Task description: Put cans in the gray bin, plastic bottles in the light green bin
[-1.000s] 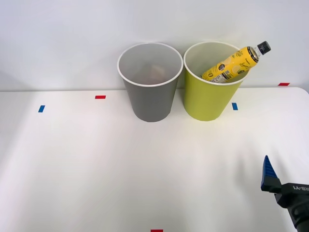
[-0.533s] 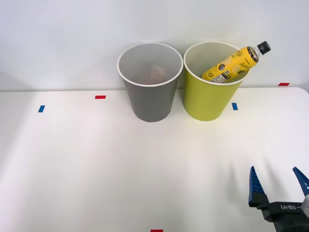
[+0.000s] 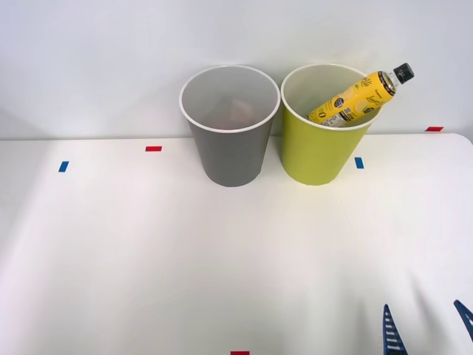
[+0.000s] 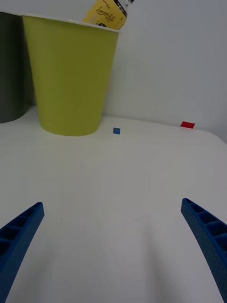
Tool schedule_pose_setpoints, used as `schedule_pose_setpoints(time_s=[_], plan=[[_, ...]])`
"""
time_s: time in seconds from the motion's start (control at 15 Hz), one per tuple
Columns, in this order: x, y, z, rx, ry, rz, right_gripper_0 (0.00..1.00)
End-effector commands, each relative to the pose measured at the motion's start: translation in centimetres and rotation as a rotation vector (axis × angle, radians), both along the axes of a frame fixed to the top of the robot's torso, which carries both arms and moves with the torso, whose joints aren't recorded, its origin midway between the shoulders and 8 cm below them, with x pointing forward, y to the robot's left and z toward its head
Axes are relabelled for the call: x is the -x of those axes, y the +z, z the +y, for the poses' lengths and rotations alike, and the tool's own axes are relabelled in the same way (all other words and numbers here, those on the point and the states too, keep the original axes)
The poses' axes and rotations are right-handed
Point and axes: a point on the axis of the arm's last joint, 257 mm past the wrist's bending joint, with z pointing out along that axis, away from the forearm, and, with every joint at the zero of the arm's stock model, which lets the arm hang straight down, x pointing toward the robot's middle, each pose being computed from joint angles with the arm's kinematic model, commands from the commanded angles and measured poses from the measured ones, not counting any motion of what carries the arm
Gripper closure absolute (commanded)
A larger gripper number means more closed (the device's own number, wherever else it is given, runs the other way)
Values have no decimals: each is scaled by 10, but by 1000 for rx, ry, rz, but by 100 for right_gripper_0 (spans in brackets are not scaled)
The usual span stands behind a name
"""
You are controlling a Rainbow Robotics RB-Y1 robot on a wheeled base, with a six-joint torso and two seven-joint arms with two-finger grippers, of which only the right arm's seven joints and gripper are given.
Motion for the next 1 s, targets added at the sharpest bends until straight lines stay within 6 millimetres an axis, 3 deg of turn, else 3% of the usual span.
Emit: schedule_pose_setpoints(time_s=[0.07, 0.4, 0.67, 0.8, 1.0], plan=[[22, -9, 11, -44, -7, 31, 0], [42, -16, 9, -45, 12, -21, 0], [49, -14, 28, -80, 54, -31, 0], [56, -22, 34, -103, 59, -21, 0], [60, -26, 35, -103, 65, -14, 0]])
